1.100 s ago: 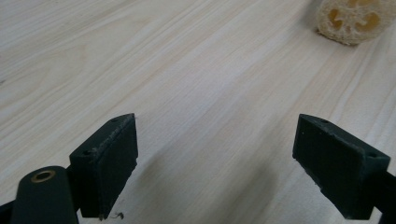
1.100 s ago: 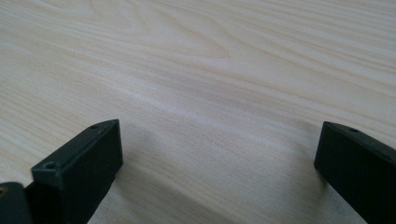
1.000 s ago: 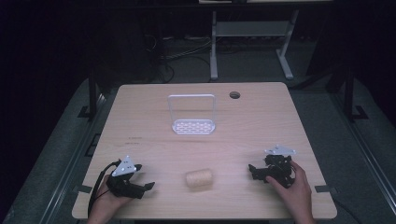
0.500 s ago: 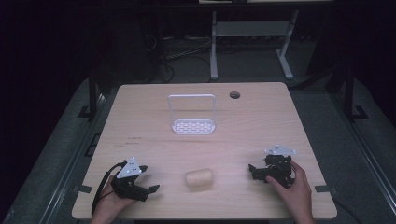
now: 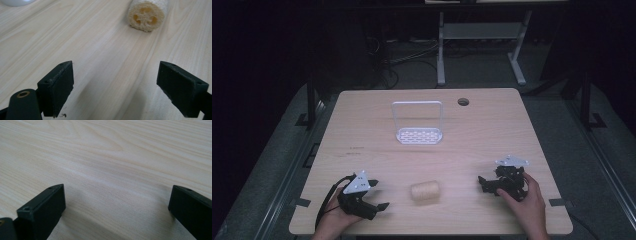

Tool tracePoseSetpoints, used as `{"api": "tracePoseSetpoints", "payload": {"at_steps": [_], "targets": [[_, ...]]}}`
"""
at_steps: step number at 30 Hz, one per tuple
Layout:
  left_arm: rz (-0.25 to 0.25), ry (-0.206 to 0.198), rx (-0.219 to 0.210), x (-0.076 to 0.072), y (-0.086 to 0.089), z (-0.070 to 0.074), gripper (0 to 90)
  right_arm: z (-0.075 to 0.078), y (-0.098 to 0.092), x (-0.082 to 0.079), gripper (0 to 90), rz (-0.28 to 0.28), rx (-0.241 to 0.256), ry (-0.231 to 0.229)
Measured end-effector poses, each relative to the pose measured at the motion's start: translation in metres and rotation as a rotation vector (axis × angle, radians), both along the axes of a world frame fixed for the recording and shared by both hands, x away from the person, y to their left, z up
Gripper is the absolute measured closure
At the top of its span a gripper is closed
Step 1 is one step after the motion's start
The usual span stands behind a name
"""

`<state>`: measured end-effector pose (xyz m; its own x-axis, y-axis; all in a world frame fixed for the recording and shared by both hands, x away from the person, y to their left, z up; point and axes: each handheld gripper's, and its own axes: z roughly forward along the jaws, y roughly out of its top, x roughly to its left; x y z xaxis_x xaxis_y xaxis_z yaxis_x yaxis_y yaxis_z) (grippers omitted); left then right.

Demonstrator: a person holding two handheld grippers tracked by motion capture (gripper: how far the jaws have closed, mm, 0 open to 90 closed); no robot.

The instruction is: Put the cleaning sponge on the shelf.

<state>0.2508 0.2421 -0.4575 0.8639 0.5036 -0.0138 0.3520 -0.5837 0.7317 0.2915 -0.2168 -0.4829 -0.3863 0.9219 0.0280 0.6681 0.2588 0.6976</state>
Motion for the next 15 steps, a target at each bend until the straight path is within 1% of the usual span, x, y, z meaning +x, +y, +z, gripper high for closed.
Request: {"api": "tracePoseSetpoints", "payload": {"at_steps": [1, 4, 6, 15], "targets": [[-0.012, 0.001, 0.001, 0.0, -0.002, 0.0, 13.8, 0.0, 0.0, 0.0, 0.6, 0.0, 0.0, 0.0], [-0.022, 0.004, -0.004, 0.0, -0.005, 0.0, 13.8, 0.0, 0.0, 0.0, 0.5, 0.0, 0.0, 0.0], [-0.041, 0.004, -0.001, 0.0, -0.008, 0.001, 13.8, 0.0, 0.0, 0.0, 0.6, 0.0, 0.0, 0.0], [-0.073, 0.006, -0.004, 0.001, -0.015, 0.002, 13.8, 0.0, 0.0, 0.0, 0.6, 0.0, 0.001, 0.0]]}}
